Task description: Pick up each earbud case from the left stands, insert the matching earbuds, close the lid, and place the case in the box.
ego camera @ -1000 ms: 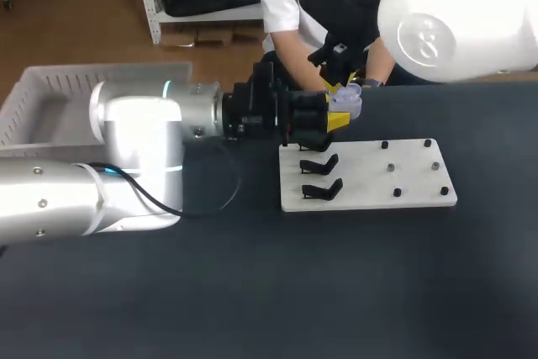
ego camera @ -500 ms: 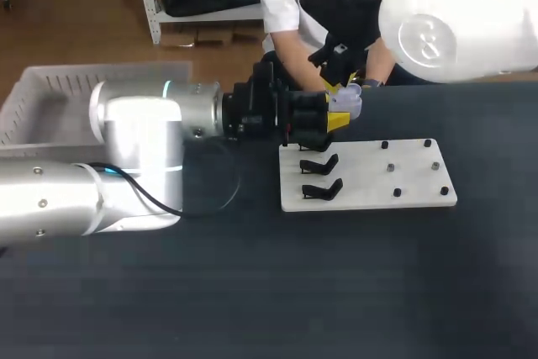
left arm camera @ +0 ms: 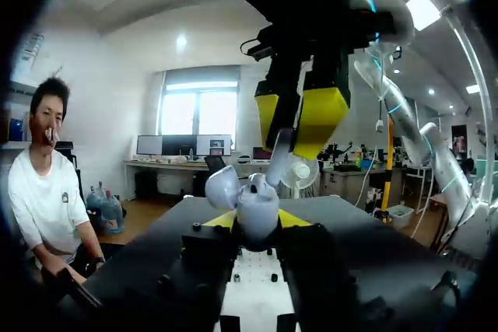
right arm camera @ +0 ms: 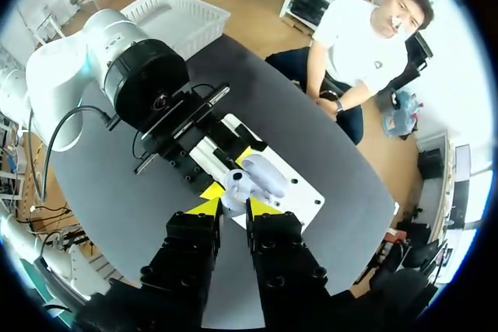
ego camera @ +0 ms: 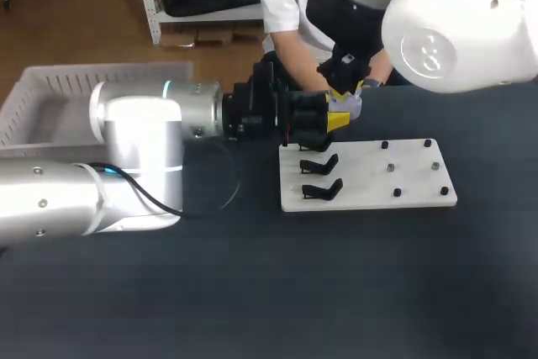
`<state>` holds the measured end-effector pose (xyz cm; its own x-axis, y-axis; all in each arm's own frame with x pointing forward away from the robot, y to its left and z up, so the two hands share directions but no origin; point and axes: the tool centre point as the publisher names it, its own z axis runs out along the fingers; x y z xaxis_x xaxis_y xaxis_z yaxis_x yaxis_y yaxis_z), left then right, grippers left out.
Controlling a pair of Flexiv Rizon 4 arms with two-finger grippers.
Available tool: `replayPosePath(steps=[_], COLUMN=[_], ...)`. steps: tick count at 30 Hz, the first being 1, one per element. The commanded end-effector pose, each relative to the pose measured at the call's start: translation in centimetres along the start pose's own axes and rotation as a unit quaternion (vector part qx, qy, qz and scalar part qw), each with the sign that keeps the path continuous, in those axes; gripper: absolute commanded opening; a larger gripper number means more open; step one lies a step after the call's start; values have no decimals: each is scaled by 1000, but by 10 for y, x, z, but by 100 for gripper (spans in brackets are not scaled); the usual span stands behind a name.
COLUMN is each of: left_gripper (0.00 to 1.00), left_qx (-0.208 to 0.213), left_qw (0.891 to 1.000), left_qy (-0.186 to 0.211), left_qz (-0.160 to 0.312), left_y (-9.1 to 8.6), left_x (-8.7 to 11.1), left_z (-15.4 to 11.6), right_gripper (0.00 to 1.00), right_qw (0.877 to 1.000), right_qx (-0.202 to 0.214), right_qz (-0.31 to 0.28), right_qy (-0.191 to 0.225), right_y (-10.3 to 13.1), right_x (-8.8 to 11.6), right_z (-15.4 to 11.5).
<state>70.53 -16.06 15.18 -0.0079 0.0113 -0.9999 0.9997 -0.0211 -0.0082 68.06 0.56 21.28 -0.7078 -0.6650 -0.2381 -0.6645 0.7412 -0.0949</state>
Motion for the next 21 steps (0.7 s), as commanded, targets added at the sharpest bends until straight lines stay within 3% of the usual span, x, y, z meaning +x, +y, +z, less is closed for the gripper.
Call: replayPosePath(steps=[1,21], left_gripper=[0,0], left_qx=[-4,-4], left_qw=[1000,1000], left_qy=[-1,-1], left_qz=[2,2], left_y=[-2,-2], left_x=[0,0], left_z=[1,1], right_gripper=[0,0], right_qw=[1000,1000], right_qx=[2,-3], right_qz=[0,-14], right_qy=[-2,0], right_y=[-3,-4], right_x=[-3,-7], right_z=[3,8])
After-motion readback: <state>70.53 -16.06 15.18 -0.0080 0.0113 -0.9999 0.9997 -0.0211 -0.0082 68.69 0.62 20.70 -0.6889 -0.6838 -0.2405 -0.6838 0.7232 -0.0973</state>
